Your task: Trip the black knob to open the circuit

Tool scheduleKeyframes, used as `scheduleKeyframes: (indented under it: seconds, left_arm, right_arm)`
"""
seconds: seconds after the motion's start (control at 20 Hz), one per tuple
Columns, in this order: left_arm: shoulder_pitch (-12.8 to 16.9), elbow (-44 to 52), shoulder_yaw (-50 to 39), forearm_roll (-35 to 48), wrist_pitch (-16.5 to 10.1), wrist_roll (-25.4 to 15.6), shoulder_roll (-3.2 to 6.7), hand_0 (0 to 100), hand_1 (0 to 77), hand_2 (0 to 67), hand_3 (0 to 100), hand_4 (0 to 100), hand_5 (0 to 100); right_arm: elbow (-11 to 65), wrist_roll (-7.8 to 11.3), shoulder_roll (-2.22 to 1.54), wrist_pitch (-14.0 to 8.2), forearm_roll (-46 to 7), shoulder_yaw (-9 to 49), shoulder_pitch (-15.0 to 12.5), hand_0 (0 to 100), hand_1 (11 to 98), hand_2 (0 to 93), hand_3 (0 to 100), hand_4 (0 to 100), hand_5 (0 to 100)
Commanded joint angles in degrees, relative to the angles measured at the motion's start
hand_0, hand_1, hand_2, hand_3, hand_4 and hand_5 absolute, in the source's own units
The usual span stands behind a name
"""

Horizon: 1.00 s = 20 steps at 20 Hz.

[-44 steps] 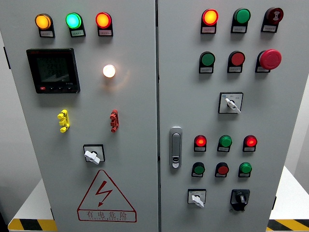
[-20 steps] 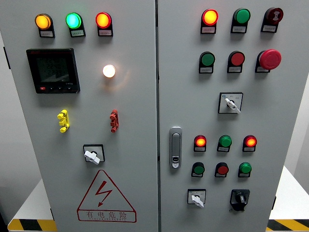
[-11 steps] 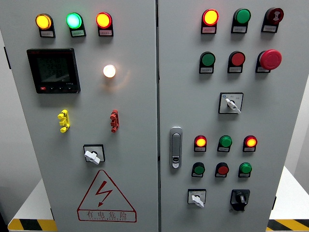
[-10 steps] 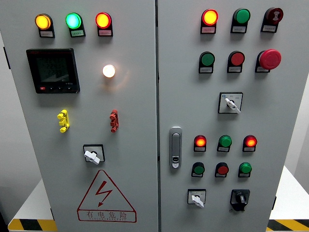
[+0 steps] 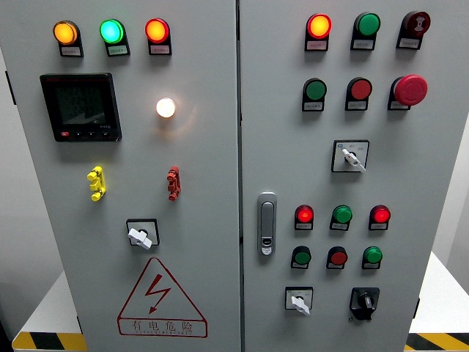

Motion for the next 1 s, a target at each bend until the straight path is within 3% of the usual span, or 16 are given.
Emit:
scheduleKeyframes:
  seconds: [0.0,0.1,0.15,0.2,0.3,0.35,0.45,0.5,0.55,0.65,0.8,0.85,0.95]
  left_arm:
    - [-0.01,0.01,0.04,0.00,0.00,0.00,0.00,0,4.0,12.7,21,7,2]
    - [-0.01,0.01,0.04,0.00,0.00,0.00,0.00,0,4.0,12.7,21,7,2]
    - [-0.01,0.01,0.04,0.00,0.00,0.00,0.00,0,4.0,12.7,21,7,2]
    - [-0.01,0.01,-0.05,0.00,0.00,0.00,0.00,0,4.0,12.7,21,7,2]
    - [-0.01,0.01,-0.05,0.00,0.00,0.00,0.00,0,4.0,12.7,21,7,2]
    - [-0.01,0.01,0.04,0.00,0.00,0.00,0.00,0,4.0,12.7,21,7,2]
    - [-0.01,0.01,0.04,0.00,0.00,0.00,0.00,0,4.1,12.7,21,7,2]
    - [-0.01,-0.08,-0.05,0.00,0.00,0.00,0.00,0,4.1,12.7,21,7,2]
    - [-0.01,0.01,0.04,0.00,0.00,0.00,0.00,0,4.1,12.7,21,7,2]
    - [-0.01,0.01,-0.05,0.00,0.00,0.00,0.00,0,4.1,12.7,21,7,2]
    - [-0.01,0.01,-0.05,0.00,0.00,0.00,0.00,0,4.1,12.7,21,7,2]
    - [-0.01,0.01,0.04,0.00,0.00,0.00,0.00,0,4.1,12.7,21,7,2]
    - [-0.01,-0.08,0.04,0.00,0.00,0.00,0.00,0,4.1,12.7,21,7,2]
  right_arm:
    - [9.52,1.01,0.59,-1.35,-0.88,3.35,-1.48,51,51.0,4.7,24,15,29]
    - [15.69,1.01,0.42,-3.97,-0.97,4.41,-1.93,50,54.0,5.2,26,19,35]
    - [18.67,1.19,0.16,-5.56,-1.15,4.58,-2.10,50,54.5,5.4,28,21,37]
    - [23.05,1.10,-0.37,-6.53,-1.67,5.11,-2.71,51,55.6,5.8,30,23,42]
    - [29.40,1.10,-0.37,-7.41,-4.47,7.56,-4.64,54,56.8,6.1,32,27,46]
    - [31.69,1.19,-0.63,-7.59,-6.32,7.84,-5.26,55,57.4,6.2,34,30,49]
    - [39.58,1.19,-2.30,-9.69,-7.39,7.75,-7.02,58,57.9,6.3,36,33,53]
    - [43.36,1.19,-3.35,-11.10,-7.48,7.49,-7.72,59,58.1,6.4,38,35,55]
    - [46.97,1.02,-3.97,-12.41,-7.74,6.97,-7.99,60,58.7,6.5,39,38,58]
    - [51.82,0.93,-4.94,-14.79,-9.05,6.70,-7.99,61,59.4,6.5,41,40,60]
    - [56.92,0.84,-5.20,-18.05,-14.58,6.70,-8.08,63,60.6,6.6,45,47,66]
    - [59.72,0.84,-5.64,-18.31,-15.38,6.70,-8.08,64,60.9,6.7,48,51,70]
    - [61.94,0.75,-7.13,-18.58,-15.74,7.13,-7.65,65,61.6,6.8,52,59,76]
